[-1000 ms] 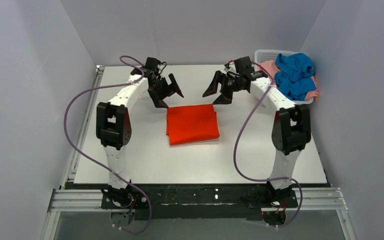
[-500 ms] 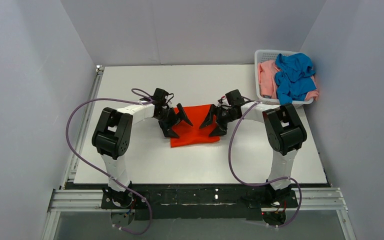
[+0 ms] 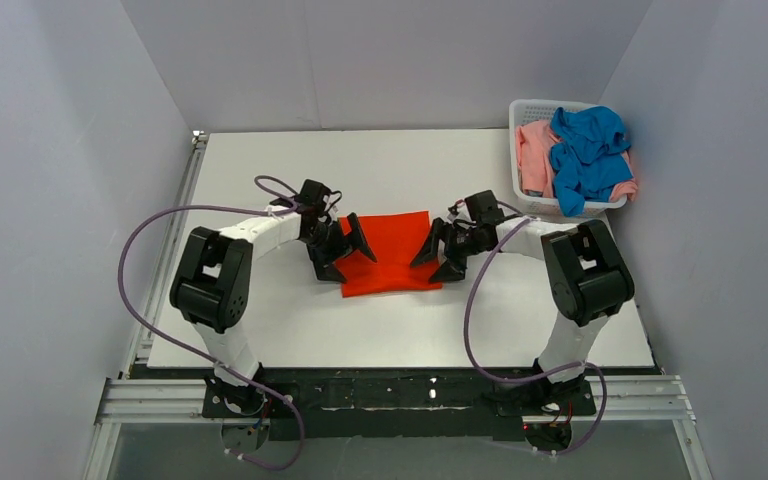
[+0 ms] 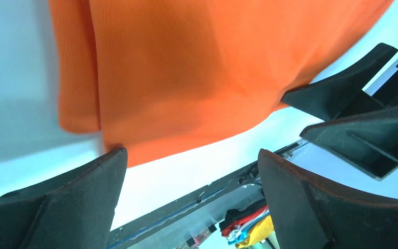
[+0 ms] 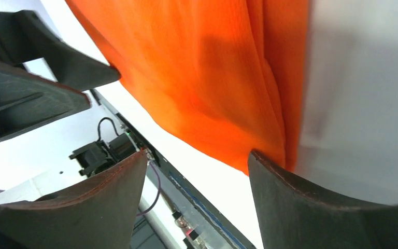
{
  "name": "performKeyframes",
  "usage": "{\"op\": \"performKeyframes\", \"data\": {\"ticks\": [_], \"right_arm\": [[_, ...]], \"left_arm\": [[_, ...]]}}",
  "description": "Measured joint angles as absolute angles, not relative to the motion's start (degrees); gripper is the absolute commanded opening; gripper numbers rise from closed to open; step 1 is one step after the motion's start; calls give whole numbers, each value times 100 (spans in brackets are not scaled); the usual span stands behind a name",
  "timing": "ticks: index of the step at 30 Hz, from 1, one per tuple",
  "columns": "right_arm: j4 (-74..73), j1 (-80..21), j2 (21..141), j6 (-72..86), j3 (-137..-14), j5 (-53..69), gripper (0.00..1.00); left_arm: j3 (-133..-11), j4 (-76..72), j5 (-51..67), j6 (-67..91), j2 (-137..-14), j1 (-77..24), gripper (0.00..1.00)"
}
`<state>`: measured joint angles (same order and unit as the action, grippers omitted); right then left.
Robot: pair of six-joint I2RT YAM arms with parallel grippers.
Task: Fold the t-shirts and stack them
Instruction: Smooth out wrinkles on the folded tshirt, then put the neatly folded tshirt into the corner of the board with the left arm
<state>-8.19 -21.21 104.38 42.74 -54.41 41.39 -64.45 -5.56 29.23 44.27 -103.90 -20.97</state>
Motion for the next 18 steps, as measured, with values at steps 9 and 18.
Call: {"op": "performKeyframes", "data": {"ticks": [9,18], "right_arm": [[-2303,-2097,8309,3872,-5852,2368,88],[-2912,-2040,6381,3787,-5909,558,89]], "left_arm": [[-6842,454,1885,3933,-9266,-2073,98],[-7594,832,1225,3649,-10680,-1992,80]]}}
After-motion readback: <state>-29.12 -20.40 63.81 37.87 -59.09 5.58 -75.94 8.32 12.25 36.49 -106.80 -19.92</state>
